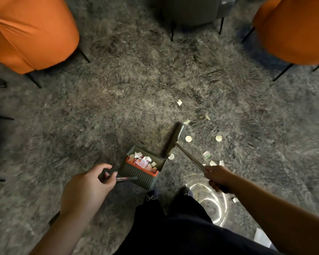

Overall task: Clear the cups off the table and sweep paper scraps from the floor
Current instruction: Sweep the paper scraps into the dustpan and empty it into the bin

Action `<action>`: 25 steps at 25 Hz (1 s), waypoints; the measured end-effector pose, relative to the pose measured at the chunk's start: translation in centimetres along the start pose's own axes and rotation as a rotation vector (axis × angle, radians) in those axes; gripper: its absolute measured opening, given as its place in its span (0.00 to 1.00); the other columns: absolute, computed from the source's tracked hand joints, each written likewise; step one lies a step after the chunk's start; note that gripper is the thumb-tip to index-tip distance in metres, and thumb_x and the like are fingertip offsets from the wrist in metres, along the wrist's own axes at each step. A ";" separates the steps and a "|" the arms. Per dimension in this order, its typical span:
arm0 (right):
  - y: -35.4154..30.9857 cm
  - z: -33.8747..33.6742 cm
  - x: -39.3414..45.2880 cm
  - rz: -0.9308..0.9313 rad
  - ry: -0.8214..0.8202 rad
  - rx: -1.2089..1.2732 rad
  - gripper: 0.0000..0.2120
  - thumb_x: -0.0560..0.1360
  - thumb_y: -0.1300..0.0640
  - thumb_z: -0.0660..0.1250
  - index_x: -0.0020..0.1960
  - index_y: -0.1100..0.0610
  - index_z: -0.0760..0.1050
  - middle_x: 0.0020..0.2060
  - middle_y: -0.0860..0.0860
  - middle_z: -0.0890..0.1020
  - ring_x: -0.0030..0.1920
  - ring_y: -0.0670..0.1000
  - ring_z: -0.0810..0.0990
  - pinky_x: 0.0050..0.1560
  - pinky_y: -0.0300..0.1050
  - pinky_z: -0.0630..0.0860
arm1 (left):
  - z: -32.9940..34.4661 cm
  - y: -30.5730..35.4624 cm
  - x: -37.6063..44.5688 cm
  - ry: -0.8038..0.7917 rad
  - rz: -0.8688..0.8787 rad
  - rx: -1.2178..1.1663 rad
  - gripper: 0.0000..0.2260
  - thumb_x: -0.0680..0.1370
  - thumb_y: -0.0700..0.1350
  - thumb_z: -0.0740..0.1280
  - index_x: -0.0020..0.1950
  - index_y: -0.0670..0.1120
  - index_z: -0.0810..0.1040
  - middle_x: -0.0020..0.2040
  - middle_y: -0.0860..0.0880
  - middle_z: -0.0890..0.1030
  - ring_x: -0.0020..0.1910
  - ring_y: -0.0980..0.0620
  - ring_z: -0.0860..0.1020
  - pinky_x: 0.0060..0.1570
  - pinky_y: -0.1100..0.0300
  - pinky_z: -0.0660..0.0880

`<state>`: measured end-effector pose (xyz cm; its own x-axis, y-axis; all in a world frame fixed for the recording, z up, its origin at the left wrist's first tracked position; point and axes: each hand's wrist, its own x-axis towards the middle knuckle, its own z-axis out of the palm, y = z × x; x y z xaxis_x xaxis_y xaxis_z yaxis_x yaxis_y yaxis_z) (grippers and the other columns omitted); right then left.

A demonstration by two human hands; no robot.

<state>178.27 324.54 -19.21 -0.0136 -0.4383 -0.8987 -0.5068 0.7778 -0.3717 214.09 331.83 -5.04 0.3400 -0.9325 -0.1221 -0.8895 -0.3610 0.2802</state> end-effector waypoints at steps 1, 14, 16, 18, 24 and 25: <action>0.2 0.4 -0.1 0.024 0.010 0.025 0.06 0.78 0.63 0.60 0.42 0.58 0.71 0.25 0.55 0.69 0.21 0.50 0.65 0.24 0.40 0.60 | -0.1 -0.4 0.8 0.006 0.022 -0.005 0.09 0.67 0.53 0.77 0.45 0.55 0.83 0.22 0.54 0.71 0.23 0.47 0.75 0.24 0.64 0.65; 11.1 4.2 -5.9 0.227 0.168 0.408 0.05 0.79 0.59 0.62 0.49 0.56 0.77 0.26 0.53 0.70 0.21 0.47 0.65 0.23 0.35 0.61 | 0.7 1.1 4.9 -0.055 0.390 0.026 0.09 0.68 0.56 0.74 0.47 0.57 0.82 0.26 0.51 0.77 0.26 0.44 0.76 0.27 0.58 0.74; 12.9 3.9 -7.0 0.235 0.188 0.453 0.08 0.79 0.60 0.62 0.56 0.54 0.77 0.26 0.53 0.69 0.22 0.47 0.64 0.21 0.34 0.62 | 0.9 2.5 4.2 -0.053 0.414 0.038 0.09 0.68 0.57 0.74 0.47 0.58 0.82 0.26 0.52 0.77 0.26 0.45 0.76 0.27 0.59 0.74; 15.1 3.4 -8.1 0.251 0.211 0.520 0.12 0.79 0.61 0.62 0.59 0.49 0.75 0.27 0.53 0.69 0.21 0.46 0.64 0.21 0.34 0.62 | 1.3 3.9 3.4 -0.049 0.430 0.035 0.09 0.68 0.57 0.74 0.46 0.58 0.82 0.26 0.53 0.77 0.25 0.47 0.75 0.27 0.60 0.74; 24.9 1.5 -11.5 0.325 0.295 0.628 0.15 0.78 0.61 0.64 0.64 0.50 0.75 0.26 0.53 0.70 0.21 0.46 0.66 0.21 0.33 0.64 | 4.1 9.5 -2.6 -0.081 0.588 0.057 0.09 0.68 0.55 0.76 0.46 0.57 0.83 0.26 0.52 0.77 0.24 0.48 0.73 0.24 0.63 0.70; 26.5 1.2 -12.0 0.336 0.302 0.648 0.16 0.79 0.60 0.63 0.65 0.49 0.74 0.26 0.53 0.71 0.21 0.46 0.66 0.21 0.33 0.64 | 4.7 10.5 -3.7 -0.082 0.614 0.060 0.09 0.68 0.54 0.76 0.46 0.57 0.83 0.26 0.53 0.77 0.24 0.48 0.72 0.24 0.64 0.68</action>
<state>166.02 350.92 -18.52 -0.3573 -0.1649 -0.9193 0.1676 0.9570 -0.2368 202.09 331.56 -6.14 -0.2616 -0.9647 -0.0294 -0.9316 0.2444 0.2691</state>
